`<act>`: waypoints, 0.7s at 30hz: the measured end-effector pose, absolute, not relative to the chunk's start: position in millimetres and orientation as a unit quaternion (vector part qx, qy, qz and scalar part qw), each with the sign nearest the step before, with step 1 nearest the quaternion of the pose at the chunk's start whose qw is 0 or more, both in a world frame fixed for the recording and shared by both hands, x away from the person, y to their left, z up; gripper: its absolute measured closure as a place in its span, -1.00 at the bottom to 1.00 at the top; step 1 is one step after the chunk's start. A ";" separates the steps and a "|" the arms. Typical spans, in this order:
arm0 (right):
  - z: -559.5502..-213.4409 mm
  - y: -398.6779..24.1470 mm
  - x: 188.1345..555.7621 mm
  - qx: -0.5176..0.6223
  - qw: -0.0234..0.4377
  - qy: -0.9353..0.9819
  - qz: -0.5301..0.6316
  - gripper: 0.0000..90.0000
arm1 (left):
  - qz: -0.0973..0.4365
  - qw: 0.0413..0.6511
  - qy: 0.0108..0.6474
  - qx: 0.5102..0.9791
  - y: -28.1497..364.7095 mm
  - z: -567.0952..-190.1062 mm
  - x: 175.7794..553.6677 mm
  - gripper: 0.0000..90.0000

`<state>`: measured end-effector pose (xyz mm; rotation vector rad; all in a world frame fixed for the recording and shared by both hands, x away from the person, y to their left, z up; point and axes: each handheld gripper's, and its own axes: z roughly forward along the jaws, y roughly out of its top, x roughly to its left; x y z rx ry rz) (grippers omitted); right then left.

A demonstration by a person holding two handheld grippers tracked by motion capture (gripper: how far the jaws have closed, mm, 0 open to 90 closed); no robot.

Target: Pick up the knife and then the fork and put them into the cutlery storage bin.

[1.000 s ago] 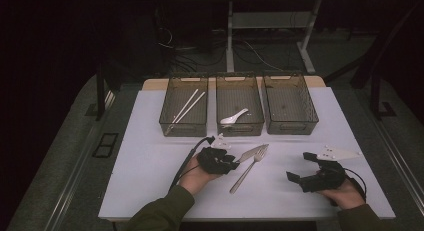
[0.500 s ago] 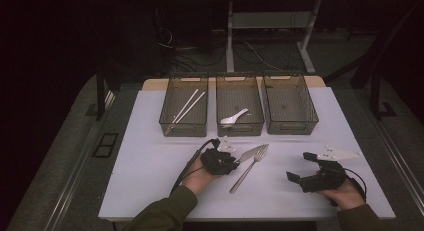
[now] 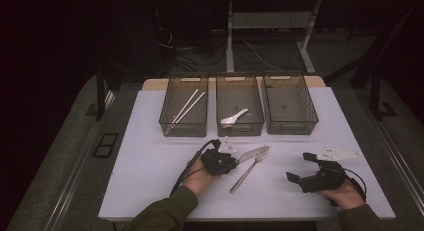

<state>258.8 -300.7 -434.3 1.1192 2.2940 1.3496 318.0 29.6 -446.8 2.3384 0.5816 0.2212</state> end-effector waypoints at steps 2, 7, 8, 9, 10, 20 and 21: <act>-434.2 -300.5 258.4 0.386 0.125 0.788 0.463 -0.99 | 0.088 0.353 0.224 0.904 29.2 -446.5 317.3 0.76; -434.2 -301.0 258.5 0.387 0.125 0.787 0.464 -0.99 | 0.081 0.354 0.226 0.904 31.4 -445.7 318.8 0.76; -434.2 -301.1 258.5 0.387 0.125 0.787 0.464 -0.99 | 0.081 0.354 0.227 0.903 31.7 -445.4 318.6 0.76; -434.2 -301.1 258.6 0.387 0.125 0.787 0.464 -0.99 | 0.082 0.355 0.226 0.903 32.4 -445.0 319.2 0.76; -434.2 -301.1 258.6 0.387 0.125 0.787 0.464 -0.99 | 0.081 0.355 0.225 0.904 33.3 -444.4 319.4 0.76; -434.2 -301.0 258.8 0.387 0.125 0.787 0.464 -0.99 | 0.081 0.381 0.230 0.892 43.2 -433.2 319.0 0.76; -434.2 -300.9 258.7 0.387 0.124 0.787 0.464 -0.99 | 0.080 0.384 0.229 0.891 44.1 -431.5 318.6 0.76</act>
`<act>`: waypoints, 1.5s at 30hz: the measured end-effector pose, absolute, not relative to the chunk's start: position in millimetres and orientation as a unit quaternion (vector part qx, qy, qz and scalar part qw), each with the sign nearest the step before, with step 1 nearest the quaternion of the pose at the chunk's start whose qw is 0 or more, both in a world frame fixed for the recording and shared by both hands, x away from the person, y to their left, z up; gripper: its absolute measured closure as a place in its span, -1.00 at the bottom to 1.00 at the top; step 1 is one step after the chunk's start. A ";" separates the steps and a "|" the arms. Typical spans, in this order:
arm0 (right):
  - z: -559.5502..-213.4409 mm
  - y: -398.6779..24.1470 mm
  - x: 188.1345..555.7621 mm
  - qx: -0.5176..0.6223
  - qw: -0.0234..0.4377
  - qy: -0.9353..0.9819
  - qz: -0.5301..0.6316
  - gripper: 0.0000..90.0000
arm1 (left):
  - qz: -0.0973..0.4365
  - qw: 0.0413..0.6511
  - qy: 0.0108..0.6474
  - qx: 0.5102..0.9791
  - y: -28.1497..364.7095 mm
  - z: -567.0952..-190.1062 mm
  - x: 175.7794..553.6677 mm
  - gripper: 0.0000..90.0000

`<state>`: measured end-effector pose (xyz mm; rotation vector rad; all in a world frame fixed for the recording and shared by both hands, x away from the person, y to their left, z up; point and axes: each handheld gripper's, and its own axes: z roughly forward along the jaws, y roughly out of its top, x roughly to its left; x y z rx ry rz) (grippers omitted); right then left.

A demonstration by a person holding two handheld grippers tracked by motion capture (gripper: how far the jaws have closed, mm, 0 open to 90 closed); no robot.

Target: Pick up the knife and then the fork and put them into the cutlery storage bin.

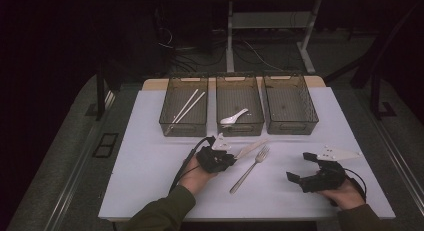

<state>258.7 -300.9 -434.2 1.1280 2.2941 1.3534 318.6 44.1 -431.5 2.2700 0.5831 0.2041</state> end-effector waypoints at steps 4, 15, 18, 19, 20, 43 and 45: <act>-433.9 -301.3 258.5 0.387 0.124 0.787 0.464 -0.99 | 0.081 0.395 0.228 0.886 47.1 -427.8 317.9 0.76; -433.6 -300.7 258.9 0.387 0.124 0.786 0.466 -0.99 | 0.080 0.420 0.231 0.874 54.0 -416.6 315.9 0.76; -433.3 -300.2 259.0 0.388 0.122 0.786 0.467 -0.99 | 0.081 0.426 0.230 0.871 56.0 -413.1 315.3 0.76; -433.1 -300.0 259.0 0.388 0.120 0.786 0.467 -0.99 | 0.082 0.428 0.230 0.870 56.6 -411.9 315.0 0.76; -432.9 -299.8 259.1 0.388 0.120 0.786 0.467 -0.99 | 0.083 0.430 0.229 0.869 57.2 -410.7 314.5 0.76; -404.4 -276.5 282.7 0.389 0.083 0.768 0.502 -0.65 | 0.099 0.459 0.217 0.856 50.3 -390.1 319.6 0.76; -401.2 -275.2 288.8 0.379 0.061 0.763 0.520 -0.49 | 0.102 0.460 0.219 0.854 48.9 -390.5 321.5 0.76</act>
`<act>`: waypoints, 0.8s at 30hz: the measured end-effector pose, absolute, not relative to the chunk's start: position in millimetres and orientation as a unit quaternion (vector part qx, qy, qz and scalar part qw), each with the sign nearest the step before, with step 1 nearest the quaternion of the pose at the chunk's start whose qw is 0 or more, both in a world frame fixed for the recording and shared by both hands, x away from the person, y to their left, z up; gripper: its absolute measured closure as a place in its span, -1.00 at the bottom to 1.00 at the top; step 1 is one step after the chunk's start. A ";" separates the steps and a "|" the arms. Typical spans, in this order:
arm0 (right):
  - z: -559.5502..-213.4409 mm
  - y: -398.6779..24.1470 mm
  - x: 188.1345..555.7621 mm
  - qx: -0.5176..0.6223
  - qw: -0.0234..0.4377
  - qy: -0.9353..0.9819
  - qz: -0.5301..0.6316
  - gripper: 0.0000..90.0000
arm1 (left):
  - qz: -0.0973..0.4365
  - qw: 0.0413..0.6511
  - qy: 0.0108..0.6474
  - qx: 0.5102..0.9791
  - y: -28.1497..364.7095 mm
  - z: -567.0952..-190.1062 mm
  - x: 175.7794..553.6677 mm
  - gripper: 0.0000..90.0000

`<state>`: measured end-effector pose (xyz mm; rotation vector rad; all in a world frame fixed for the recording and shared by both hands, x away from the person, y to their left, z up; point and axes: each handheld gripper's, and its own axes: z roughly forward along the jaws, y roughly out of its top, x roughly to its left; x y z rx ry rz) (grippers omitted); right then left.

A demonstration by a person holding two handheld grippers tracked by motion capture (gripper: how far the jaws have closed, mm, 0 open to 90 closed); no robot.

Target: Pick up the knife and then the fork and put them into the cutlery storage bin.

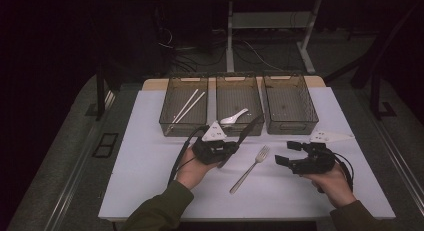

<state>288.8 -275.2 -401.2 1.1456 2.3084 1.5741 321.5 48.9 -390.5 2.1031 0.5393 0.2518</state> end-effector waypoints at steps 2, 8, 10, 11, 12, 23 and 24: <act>-396.9 -271.6 293.9 0.380 0.068 0.760 0.523 -0.44 | 0.102 0.461 0.222 0.853 47.6 -390.7 323.9 0.76; -387.0 -256.6 310.8 0.373 0.068 0.754 0.536 -0.26 | 0.105 0.463 0.227 0.850 40.1 -390.4 331.8 0.76; -384.6 -250.6 315.5 0.373 0.068 0.751 0.540 -0.19 | 0.108 0.464 0.229 0.849 35.9 -390.0 333.5 0.76; -383.5 -248.2 317.6 0.372 0.068 0.750 0.542 -0.15 | 0.109 0.465 0.229 0.848 33.8 -389.8 334.0 0.76; -382.4 -245.7 319.6 0.373 0.064 0.748 0.546 -0.12 | 0.111 0.466 0.230 0.847 31.9 -389.5 334.4 0.76; -377.6 -224.8 332.8 0.371 0.047 0.737 0.563 0.24 | 0.118 0.469 0.230 0.844 18.9 -389.5 334.1 0.76; -378.1 -223.6 334.1 0.371 0.042 0.737 0.564 0.28 | 0.120 0.469 0.230 0.844 18.5 -389.4 333.9 0.76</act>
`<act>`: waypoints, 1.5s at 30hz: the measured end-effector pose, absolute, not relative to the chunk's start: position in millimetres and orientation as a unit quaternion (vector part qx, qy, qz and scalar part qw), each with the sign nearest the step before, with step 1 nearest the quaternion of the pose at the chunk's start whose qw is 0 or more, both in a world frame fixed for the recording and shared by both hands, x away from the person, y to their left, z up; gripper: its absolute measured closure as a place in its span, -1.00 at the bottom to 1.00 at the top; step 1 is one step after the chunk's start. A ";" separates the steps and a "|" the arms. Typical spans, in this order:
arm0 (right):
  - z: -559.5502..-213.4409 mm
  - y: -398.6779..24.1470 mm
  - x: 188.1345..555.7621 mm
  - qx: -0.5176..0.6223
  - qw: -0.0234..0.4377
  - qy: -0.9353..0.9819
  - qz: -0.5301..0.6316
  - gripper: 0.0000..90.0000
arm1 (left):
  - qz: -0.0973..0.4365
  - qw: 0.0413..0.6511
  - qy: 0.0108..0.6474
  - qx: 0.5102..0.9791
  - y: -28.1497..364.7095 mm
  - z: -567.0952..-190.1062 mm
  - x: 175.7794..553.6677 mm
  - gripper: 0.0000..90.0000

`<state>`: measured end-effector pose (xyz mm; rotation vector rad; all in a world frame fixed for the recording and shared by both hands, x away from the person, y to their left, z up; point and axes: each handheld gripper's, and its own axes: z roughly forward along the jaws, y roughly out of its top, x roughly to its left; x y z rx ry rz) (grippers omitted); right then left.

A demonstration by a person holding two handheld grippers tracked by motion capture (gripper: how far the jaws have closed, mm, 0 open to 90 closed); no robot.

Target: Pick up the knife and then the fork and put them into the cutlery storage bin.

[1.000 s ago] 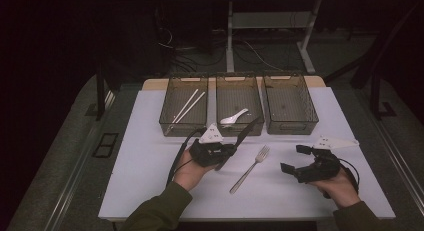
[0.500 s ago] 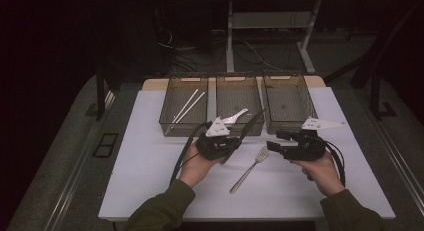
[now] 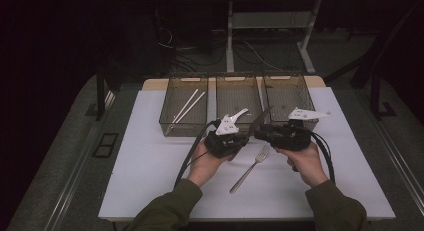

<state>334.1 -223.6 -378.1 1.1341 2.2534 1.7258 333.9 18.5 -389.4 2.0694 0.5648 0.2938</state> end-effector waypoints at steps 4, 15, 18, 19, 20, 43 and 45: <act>-378.9 -218.4 338.0 0.373 0.037 0.733 0.568 0.45 | 0.127 0.467 0.227 0.845 17.9 -388.9 332.9 0.76; -381.6 -210.6 343.9 0.375 0.031 0.732 0.568 0.81 | 0.133 0.469 0.226 0.844 17.5 -389.3 332.2 0.76; -381.5 -210.6 344.4 0.376 0.022 0.728 0.573 0.93 | 0.134 0.469 0.224 0.844 17.9 -389.1 332.4 0.76; -381.3 -210.1 344.3 0.376 0.015 0.726 0.576 0.94 | 0.134 0.469 0.225 0.844 17.7 -389.2 332.3 0.76; -381.0 -209.3 344.1 0.375 0.015 0.726 0.577 0.95 | 0.133 0.468 0.225 0.844 18.0 -389.4 332.7 0.76; -373.1 -226.6 349.7 0.388 0.036 0.713 0.583 0.97 | 0.091 0.491 0.216 0.839 75.1 -393.2 314.4 -0.02; -370.9 -231.8 351.6 0.391 0.039 0.710 0.585 0.97 | 0.093 0.492 0.220 0.837 84.1 -394.7 310.2 -0.05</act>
